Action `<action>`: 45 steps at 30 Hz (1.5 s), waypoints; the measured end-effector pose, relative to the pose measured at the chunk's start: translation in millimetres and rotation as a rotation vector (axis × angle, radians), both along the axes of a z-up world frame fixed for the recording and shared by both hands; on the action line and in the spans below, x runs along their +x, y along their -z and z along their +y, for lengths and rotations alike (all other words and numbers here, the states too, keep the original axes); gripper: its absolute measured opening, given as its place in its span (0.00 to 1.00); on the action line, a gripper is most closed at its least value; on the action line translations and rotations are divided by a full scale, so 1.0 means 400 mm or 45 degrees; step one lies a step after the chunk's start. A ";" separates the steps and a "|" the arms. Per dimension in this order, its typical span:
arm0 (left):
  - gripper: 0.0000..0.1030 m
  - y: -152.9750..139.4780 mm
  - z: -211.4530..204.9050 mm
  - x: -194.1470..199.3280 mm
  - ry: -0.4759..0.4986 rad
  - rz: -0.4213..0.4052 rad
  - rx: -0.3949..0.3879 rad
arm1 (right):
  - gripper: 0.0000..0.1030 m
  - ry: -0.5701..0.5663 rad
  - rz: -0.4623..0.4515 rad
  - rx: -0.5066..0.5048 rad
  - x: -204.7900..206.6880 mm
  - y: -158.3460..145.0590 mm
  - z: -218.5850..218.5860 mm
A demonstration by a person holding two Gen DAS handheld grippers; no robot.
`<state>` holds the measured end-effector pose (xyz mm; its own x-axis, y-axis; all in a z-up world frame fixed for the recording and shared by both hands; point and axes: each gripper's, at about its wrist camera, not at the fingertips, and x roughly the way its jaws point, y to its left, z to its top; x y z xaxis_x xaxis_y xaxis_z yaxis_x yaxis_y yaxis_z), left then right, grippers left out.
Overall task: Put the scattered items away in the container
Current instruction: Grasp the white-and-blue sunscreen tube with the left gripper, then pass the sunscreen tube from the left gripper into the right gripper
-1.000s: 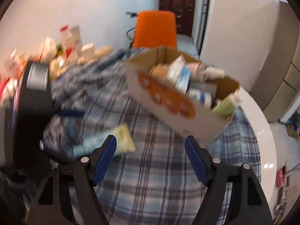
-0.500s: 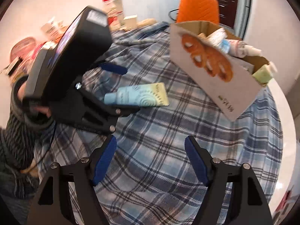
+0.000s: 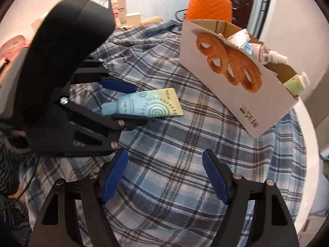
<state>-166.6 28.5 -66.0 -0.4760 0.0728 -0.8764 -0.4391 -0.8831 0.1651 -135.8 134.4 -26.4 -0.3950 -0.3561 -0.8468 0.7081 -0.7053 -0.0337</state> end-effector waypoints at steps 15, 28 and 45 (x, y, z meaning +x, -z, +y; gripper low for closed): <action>0.47 -0.010 -0.042 -0.020 -0.078 -0.060 0.121 | 0.72 0.053 0.005 -0.017 0.006 -0.010 0.010; 0.40 -0.112 -0.069 0.024 -0.058 0.065 0.191 | 0.63 0.087 0.079 -0.036 0.012 -0.024 0.003; 0.23 -0.167 -0.013 0.044 0.030 0.052 0.201 | 0.37 -0.085 0.074 -0.153 0.022 -0.031 -0.023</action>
<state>-149.1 23.2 1.0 -0.5076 0.2198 -0.8331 -0.4560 -0.8889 0.0434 -126.9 125.2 -13.8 -0.4146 -0.4808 -0.7726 0.7527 -0.6583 0.0057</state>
